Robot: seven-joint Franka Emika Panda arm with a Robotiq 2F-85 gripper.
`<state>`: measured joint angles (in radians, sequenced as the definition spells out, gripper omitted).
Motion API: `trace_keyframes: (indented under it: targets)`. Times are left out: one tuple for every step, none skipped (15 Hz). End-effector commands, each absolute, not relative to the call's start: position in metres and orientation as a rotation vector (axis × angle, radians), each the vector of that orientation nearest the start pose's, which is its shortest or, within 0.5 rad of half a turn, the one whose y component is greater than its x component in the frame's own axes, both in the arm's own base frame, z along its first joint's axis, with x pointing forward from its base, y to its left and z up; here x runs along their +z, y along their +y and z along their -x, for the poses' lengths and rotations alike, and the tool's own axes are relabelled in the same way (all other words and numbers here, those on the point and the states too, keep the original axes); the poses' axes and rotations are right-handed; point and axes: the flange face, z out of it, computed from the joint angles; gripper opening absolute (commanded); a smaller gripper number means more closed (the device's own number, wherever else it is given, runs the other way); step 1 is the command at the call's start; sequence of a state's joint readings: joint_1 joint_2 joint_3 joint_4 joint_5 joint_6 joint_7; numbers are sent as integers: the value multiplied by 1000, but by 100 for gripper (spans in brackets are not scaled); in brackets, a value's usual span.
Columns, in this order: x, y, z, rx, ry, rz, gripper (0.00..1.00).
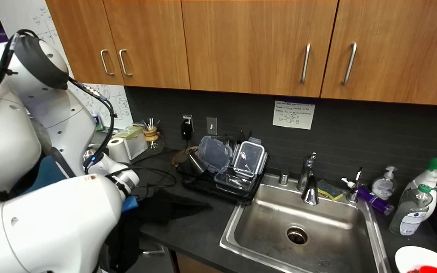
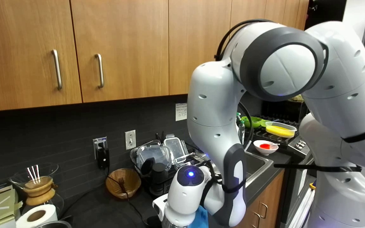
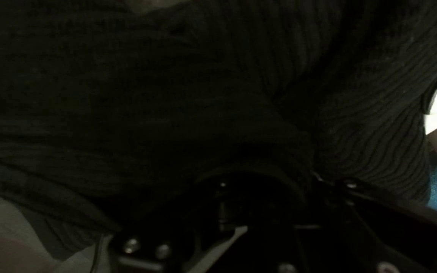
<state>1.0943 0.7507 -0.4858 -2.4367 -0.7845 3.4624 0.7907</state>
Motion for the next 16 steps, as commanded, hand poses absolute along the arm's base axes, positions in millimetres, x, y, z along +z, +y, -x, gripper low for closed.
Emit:
trace_keyframes:
  targets:
    - [47, 255, -338, -348, -1264, 2936, 2]
    - [50, 250, -342, -354, -1278, 2941, 2]
    - [51, 245, -345, -354, -1287, 2948, 2]
    - [54, 240, -349, -356, -1299, 2956, 2]
    - [54, 235, -351, -356, -1306, 2964, 2]
    - [54, 231, -354, -356, -1312, 2971, 2]
    - [54, 227, -355, -356, -1311, 2979, 2]
    - [54, 223, -357, -358, -1306, 2987, 2]
    - [54, 220, -357, -363, -1301, 2993, 2]
    - [54, 218, -358, -365, -1297, 2999, 2]
    - [53, 215, -357, -367, -1286, 3004, 2]
    - [52, 213, -358, -371, -1277, 3007, 2]
    - [51, 210, -357, -375, -1265, 3011, 2]
    - [50, 207, -356, -381, -1249, 3012, 2]
    - [53, 213, -359, -376, -1235, 3014, 2]
    - [53, 213, -359, -380, -1220, 3018, 2]
